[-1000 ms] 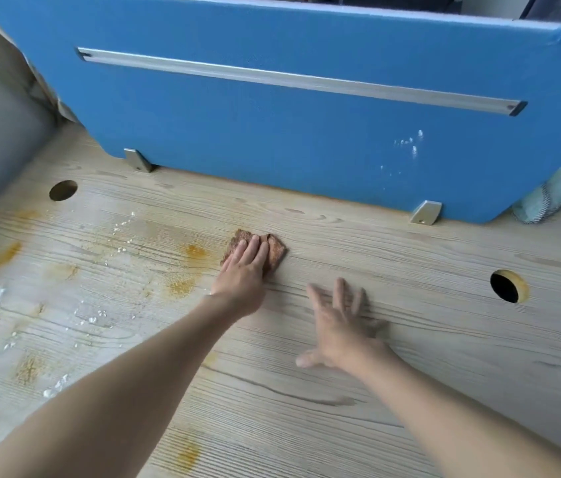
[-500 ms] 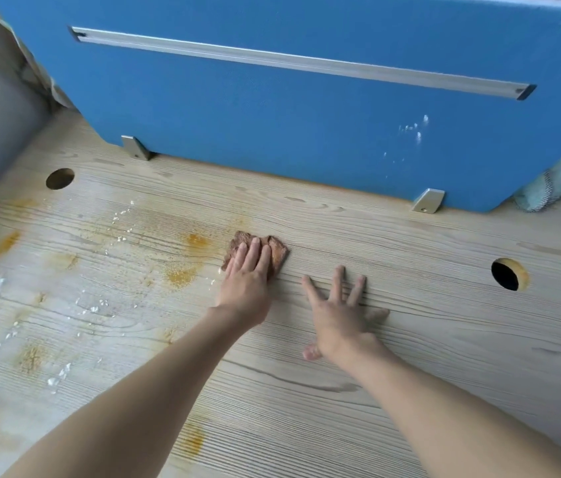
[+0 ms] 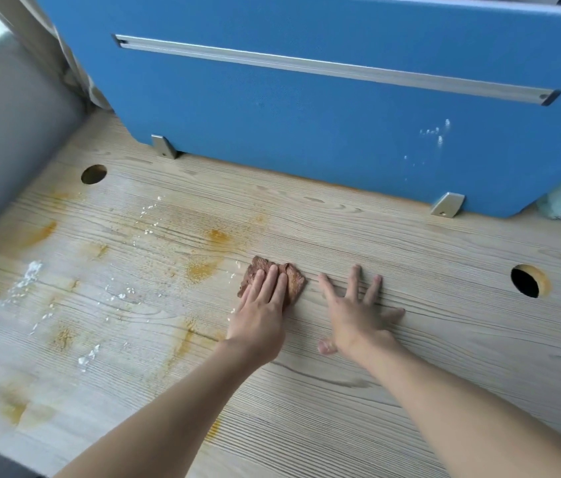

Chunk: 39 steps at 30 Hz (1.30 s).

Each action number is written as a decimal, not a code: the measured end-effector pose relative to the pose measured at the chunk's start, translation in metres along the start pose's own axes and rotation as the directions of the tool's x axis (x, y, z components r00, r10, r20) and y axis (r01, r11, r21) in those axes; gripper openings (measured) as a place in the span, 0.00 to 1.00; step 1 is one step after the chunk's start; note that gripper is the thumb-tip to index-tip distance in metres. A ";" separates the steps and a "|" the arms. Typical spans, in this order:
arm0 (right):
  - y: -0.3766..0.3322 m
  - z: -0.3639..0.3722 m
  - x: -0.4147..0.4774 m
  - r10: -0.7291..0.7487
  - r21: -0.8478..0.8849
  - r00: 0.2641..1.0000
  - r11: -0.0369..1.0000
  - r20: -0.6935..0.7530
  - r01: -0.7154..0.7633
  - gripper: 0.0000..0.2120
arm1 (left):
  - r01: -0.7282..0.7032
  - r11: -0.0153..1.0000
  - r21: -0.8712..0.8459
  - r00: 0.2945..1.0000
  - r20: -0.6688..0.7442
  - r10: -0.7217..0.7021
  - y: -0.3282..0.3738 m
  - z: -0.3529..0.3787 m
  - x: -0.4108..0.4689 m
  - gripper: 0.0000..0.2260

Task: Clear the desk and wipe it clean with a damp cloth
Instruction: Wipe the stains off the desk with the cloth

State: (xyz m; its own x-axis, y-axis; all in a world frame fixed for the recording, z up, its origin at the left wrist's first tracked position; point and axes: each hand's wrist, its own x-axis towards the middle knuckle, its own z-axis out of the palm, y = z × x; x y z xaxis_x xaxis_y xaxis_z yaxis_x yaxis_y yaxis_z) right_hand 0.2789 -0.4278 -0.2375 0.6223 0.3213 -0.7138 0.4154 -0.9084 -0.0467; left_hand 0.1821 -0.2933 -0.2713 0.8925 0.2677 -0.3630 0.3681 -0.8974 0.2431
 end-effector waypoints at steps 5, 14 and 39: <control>-0.011 0.025 -0.027 -0.166 -0.036 0.985 0.986 -0.050 0.165 0.53 | 0.095 0.994 -0.059 0.996 0.005 -0.095 -0.016 -0.015 0.023 0.34; -0.030 0.040 -0.029 -0.099 -0.146 0.995 0.984 0.012 0.100 0.60 | 0.046 0.997 -0.068 0.999 0.016 -0.045 -0.018 -0.001 -0.014 0.35; -0.037 0.071 -0.061 -0.225 -0.168 0.974 0.960 0.007 0.223 0.56 | 0.103 0.988 -0.118 0.994 -0.023 -0.107 -0.028 0.008 -0.060 0.34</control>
State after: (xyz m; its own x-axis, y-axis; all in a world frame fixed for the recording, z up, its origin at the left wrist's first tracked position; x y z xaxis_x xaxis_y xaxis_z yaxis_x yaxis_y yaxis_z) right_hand 0.1791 -0.4325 -0.2419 0.5079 0.5159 -0.6898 0.6493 -0.7555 -0.0870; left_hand 0.1159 -0.2873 -0.2635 0.8539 0.3702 -0.3658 0.4865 -0.8173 0.3087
